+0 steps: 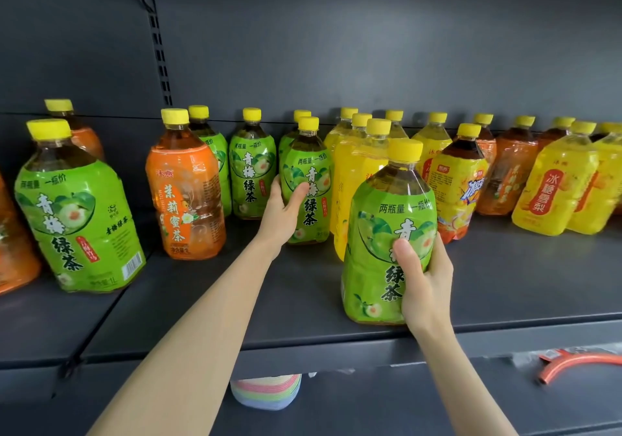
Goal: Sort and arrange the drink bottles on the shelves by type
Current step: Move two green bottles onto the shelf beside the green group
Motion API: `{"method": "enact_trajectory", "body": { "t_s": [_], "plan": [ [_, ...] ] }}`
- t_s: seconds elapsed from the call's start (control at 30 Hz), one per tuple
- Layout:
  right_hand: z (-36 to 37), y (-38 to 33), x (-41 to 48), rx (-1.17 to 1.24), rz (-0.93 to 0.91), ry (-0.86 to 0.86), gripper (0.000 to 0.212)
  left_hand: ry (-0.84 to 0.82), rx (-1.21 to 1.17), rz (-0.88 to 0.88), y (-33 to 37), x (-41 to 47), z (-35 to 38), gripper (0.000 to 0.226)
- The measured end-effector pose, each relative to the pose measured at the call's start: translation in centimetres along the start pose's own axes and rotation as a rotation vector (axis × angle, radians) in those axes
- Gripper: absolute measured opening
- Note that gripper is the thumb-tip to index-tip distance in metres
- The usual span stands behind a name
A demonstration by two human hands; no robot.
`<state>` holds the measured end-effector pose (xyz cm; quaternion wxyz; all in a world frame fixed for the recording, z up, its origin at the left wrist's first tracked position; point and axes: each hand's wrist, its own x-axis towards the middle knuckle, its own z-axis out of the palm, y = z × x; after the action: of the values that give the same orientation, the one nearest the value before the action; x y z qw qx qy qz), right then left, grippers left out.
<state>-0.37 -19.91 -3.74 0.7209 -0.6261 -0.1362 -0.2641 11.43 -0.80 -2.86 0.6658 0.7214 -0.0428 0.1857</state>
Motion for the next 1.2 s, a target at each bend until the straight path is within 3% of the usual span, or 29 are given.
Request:
{"method": "enact_trajectory", "body": {
  "t_s": [0.8, 1.0, 1.1, 1.2],
  "plan": [
    [0.0, 0.4, 0.2, -0.009, -0.002, -0.012, 0.049, 0.048, 0.065, 0.043, -0.3, 1.1, 0.5, 0.061],
    [-0.2, 0.5, 0.2, -0.031, -0.008, -0.010, 0.045, 0.139, 0.149, -0.052, 0.8, -0.6, 0.1, 0.072],
    [-0.2, 0.5, 0.1, -0.038, -0.003, -0.022, 0.045, 0.208, 0.178, 0.079, 2.7, -3.8, -0.1, 0.052],
    [0.2, 0.3, -0.3, -0.041, -0.013, -0.056, 0.052, 0.072, 0.107, 0.172, 4.2, -8.2, 0.2, 0.029]
  ]
}}
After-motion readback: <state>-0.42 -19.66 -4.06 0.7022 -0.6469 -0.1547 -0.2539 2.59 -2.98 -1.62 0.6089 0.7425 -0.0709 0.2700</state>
